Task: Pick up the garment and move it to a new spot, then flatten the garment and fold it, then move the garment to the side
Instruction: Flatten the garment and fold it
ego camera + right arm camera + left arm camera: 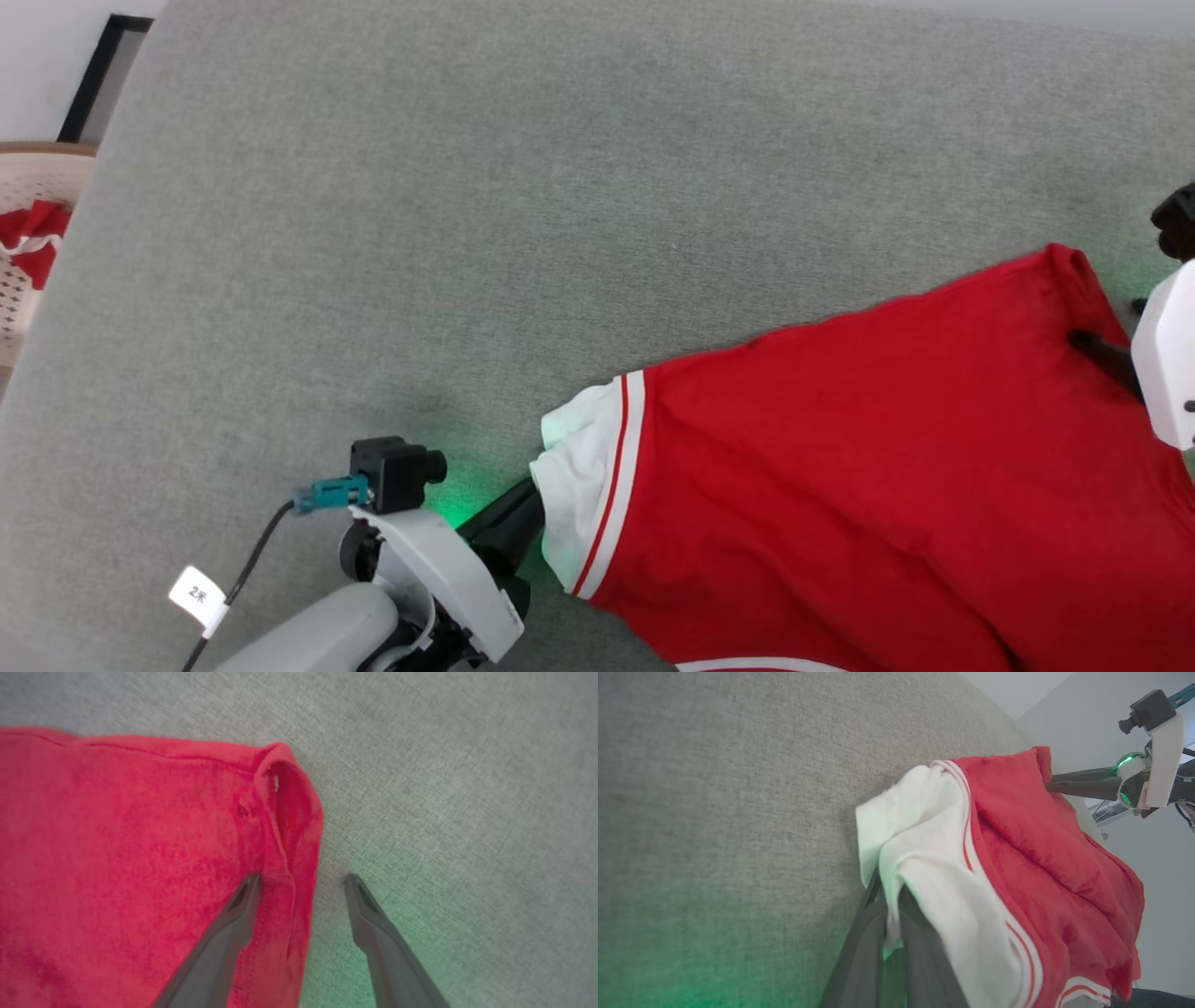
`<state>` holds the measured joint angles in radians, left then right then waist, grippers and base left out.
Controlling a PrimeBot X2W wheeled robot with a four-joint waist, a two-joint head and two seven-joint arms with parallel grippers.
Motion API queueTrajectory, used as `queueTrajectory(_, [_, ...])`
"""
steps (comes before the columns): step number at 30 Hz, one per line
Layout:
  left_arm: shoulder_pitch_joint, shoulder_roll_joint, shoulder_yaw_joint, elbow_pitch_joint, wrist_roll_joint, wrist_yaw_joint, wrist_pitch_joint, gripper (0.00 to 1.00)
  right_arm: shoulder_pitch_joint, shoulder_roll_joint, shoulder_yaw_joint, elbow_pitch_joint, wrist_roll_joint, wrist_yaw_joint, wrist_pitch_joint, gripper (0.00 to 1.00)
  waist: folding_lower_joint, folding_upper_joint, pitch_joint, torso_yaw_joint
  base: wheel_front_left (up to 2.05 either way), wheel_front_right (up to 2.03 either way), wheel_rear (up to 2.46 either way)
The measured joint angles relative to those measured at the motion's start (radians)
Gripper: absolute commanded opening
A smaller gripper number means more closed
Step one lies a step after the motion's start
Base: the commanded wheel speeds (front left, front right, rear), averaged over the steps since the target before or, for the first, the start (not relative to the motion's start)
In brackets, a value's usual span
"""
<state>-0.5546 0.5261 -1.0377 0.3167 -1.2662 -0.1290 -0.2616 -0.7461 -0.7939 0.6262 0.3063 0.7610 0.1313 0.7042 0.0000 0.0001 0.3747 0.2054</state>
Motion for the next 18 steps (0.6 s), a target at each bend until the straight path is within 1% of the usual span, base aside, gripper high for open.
queueTrajectory(1, [-0.001, 0.000, 0.000, 0.001, -0.001, 0.000, 0.000, 0.00, -0.009, -0.002, 0.015, 0.003, 0.018, -0.001, 0.000, 0.00, 0.0001, 0.0000, 0.000, -0.003, 0.00, 0.00, 0.00])
queueTrajectory(4, [-0.011, 0.002, 0.003, 0.003, -0.005, 0.000, 0.000, 0.00, -0.034, -0.005, 0.058, 0.012, 0.054, 0.000, -0.034, 0.00, 0.0000, 0.0000, -0.001, -0.012, 0.00, 0.00, 0.00])
queueTrajectory(8, [-0.040, 0.018, -0.010, 0.006, 0.001, 0.000, 0.000, 0.00, -0.077, 0.025, 0.084, 0.034, 0.089, 0.000, -0.115, 0.00, 0.0000, 0.0000, -0.006, -0.028, 0.00, 0.00, 0.00])
queueTrajectory(12, [-0.095, 0.049, -0.017, 0.001, 0.000, 0.000, 0.018, 0.00, -0.135, 0.068, 0.060, 0.072, 0.133, 0.000, -0.191, 0.00, 0.0000, 0.0000, -0.011, -0.045, 0.00, 0.00, 0.00])
queueTrajectory(18, [-0.247, 0.086, 0.006, -0.064, -0.048, 0.000, 0.079, 0.00, -0.223, 0.079, 0.000, 0.143, 0.160, 0.000, -0.271, 0.00, 0.0000, 0.0000, -0.015, -0.067, 0.00, 0.00, 0.00])
